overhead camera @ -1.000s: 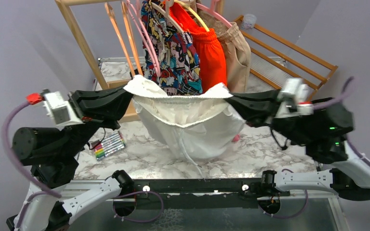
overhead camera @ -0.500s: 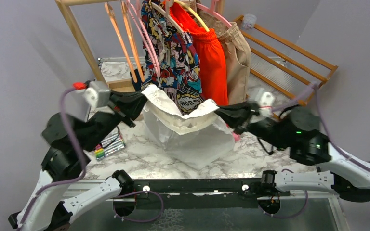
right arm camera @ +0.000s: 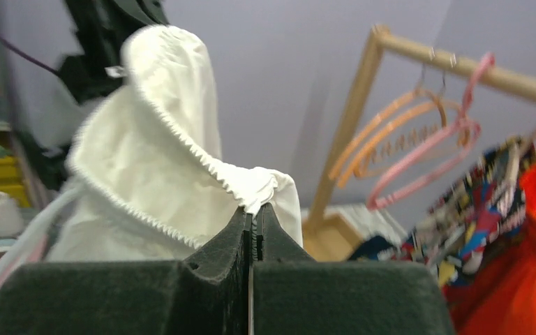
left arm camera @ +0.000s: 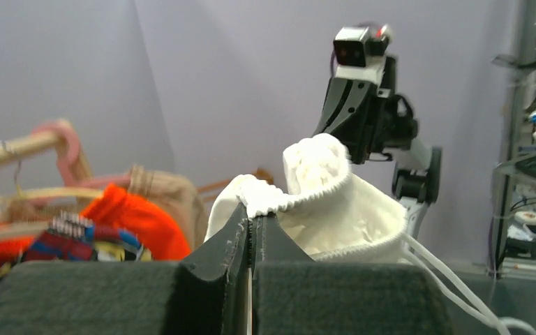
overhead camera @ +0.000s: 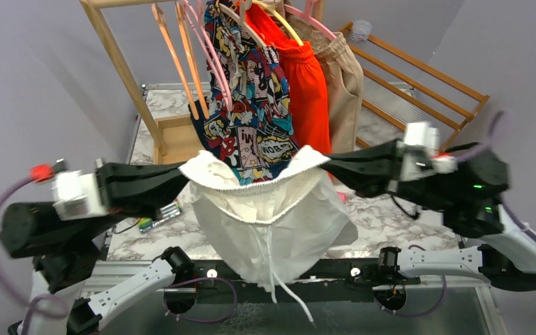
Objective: Place the shorts on the hanger
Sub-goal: Adjust the shorts at the center of the board.
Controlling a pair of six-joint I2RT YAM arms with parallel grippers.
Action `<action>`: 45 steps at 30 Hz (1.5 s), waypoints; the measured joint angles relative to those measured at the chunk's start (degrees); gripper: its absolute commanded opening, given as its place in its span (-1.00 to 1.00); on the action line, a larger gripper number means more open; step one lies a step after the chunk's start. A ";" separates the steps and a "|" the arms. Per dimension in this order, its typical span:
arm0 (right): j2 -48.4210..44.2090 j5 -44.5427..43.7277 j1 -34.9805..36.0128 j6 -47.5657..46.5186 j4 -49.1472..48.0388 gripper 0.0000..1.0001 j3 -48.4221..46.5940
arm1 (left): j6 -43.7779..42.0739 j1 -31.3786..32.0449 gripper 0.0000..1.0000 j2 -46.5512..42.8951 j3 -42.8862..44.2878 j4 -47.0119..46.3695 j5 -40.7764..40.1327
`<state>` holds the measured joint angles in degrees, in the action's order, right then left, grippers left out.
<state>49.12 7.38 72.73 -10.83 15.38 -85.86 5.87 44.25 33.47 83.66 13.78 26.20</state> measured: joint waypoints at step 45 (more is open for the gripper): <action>8.31 -33.66 -12.33 33.03 -2.95 -0.99 45.13 | 19.34 -0.04 -1.00 1.97 -54.03 0.42 -44.94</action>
<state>57.43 -26.28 60.40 22.20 12.43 -40.73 25.21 44.21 35.44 29.63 14.20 -18.74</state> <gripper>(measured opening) 0.016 0.017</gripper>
